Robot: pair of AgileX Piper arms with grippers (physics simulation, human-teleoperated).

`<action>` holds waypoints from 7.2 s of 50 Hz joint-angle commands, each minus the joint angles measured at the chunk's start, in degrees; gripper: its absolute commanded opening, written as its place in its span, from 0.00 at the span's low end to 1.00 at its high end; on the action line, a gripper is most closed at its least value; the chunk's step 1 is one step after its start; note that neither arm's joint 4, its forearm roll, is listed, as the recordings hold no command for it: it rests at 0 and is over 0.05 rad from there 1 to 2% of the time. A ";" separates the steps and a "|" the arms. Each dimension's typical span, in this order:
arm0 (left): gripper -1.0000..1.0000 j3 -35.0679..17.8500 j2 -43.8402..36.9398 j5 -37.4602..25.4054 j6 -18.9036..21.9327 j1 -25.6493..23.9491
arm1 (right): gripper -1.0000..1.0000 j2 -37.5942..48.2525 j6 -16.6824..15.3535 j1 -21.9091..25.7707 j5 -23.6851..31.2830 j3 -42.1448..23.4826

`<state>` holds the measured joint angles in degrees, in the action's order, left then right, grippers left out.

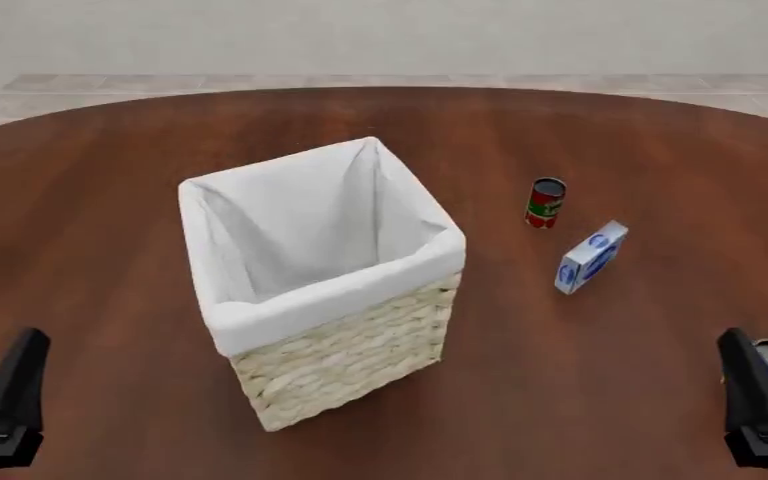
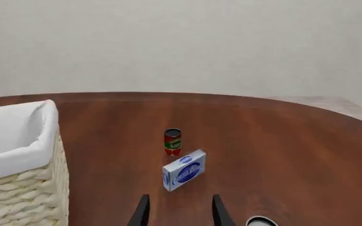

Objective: Pick up the tomato sauce, and put it in the basket.

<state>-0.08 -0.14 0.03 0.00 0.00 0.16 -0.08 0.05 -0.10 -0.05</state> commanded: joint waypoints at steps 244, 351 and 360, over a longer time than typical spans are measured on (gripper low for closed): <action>1.00 -0.17 -0.29 0.07 0.00 0.00 | 1.00 123.34 -11.49 2.43 -4.94 -80.98; 1.00 -0.17 -0.29 0.07 0.00 0.00 | 0.00 105.19 -12.79 12.52 -0.52 -75.47; 1.00 -0.17 -0.29 0.07 0.00 0.00 | 0.00 100.75 -13.24 15.92 2.12 -74.95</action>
<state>-0.25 -0.43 0.11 0.00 0.00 105.98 -13.90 12.66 -0.28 -75.70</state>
